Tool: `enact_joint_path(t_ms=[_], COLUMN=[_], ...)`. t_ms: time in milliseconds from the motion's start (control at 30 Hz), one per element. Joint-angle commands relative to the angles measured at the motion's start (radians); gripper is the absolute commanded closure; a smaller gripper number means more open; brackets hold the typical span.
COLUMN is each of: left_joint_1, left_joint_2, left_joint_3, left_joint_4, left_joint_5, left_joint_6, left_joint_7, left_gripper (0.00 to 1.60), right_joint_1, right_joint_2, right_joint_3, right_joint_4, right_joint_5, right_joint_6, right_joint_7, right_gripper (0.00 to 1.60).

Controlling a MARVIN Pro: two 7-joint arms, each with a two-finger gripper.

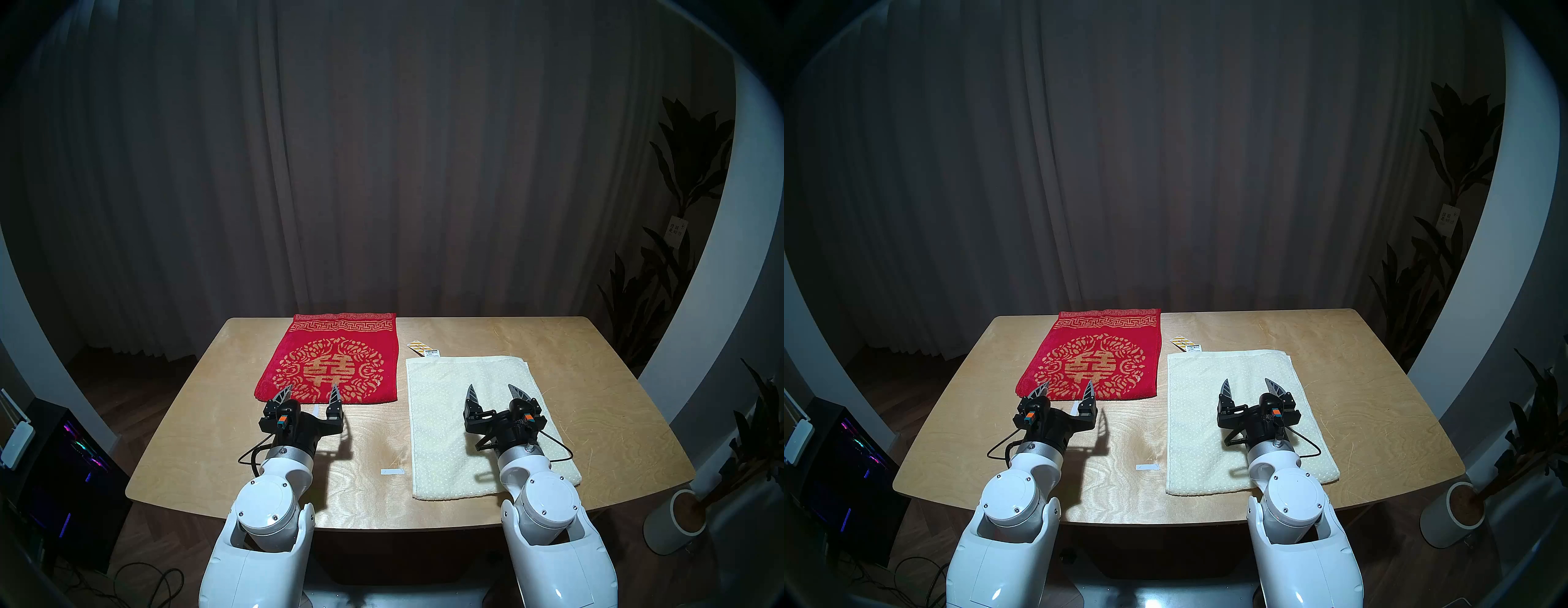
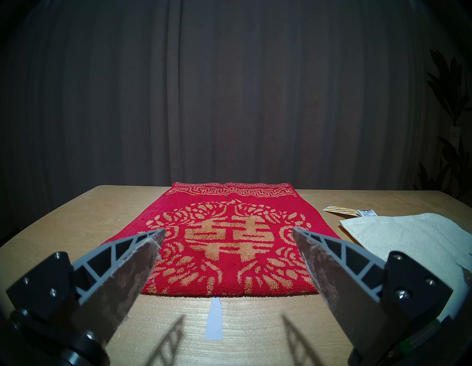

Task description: Fold each towel twice and stack them on table

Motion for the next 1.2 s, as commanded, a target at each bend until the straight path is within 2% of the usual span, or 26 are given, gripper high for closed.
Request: enact_joint_path(t_ms=[0, 33, 100, 233, 400, 433, 500, 533, 633, 667, 700, 900, 1167], left_joint_1=[0.003, 0.008, 0.012, 0.014, 0.009, 0.013, 0.014, 0.016, 0.02, 0.025, 0.025, 0.041, 0.052], left_joint_2=[-0.003, -0.013, -0.016, -0.022, -0.034, -0.042, -0.044, -0.053, -0.058, -0.063, -0.063, -0.077, -0.093], left_joint_3=[-0.004, -0.012, -0.015, -0.026, -0.057, -0.074, -0.084, -0.104, -0.121, -0.14, -0.14, -0.185, -0.232], left_joint_4=[-0.029, -0.04, -0.049, -0.091, -0.143, -0.163, -0.172, -0.189, -0.199, -0.209, -0.209, -0.22, -0.237], left_joint_5=[-0.019, -0.056, -0.064, -0.147, -0.297, -0.355, -0.387, -0.452, -0.503, -0.567, -0.567, -0.73, -0.925], left_joint_6=[0.001, 0.005, 0.008, 0.028, 0.065, 0.092, 0.107, 0.133, 0.155, 0.181, 0.181, 0.243, 0.337], left_joint_7=[-0.011, -0.026, -0.027, -0.04, -0.049, -0.045, -0.044, -0.041, -0.035, -0.032, -0.032, -0.023, -0.004], left_gripper=[0.0, 0.0, 0.0, 0.0, 0.0, 0.0, 0.0, 0.0, 0.0, 0.0, 0.0, 0.0, 0.0], right_joint_1=[-0.03, -0.031, -0.039, -0.041, -0.043, -0.042, -0.042, -0.04, -0.036, -0.031, -0.031, -0.007, 0.017], right_joint_2=[-0.013, -0.013, -0.015, -0.014, -0.015, -0.019, -0.018, -0.02, -0.018, -0.016, -0.016, -0.007, -0.007], right_joint_3=[-0.002, -0.004, -0.003, -0.005, -0.004, -0.001, -0.001, -0.002, -0.006, -0.01, -0.01, -0.037, -0.049], right_joint_4=[-0.113, -0.123, -0.145, -0.184, -0.223, -0.226, -0.231, -0.237, -0.235, -0.233, -0.233, -0.235, -0.241], right_joint_5=[0.165, 0.183, 0.204, 0.28, 0.366, 0.392, 0.414, 0.446, 0.476, 0.522, 0.522, 0.661, 0.892], right_joint_6=[0.072, 0.073, 0.093, 0.124, 0.171, 0.183, 0.194, 0.211, 0.226, 0.245, 0.245, 0.303, 0.385], right_joint_7=[0.022, 0.009, 0.013, 0.014, -0.006, -0.016, -0.02, -0.034, -0.044, -0.058, -0.058, -0.106, -0.209], right_gripper=[0.0, 0.0, 0.0, 0.0, 0.0, 0.0, 0.0, 0.0, 0.0, 0.0, 0.0, 0.0, 0.0])
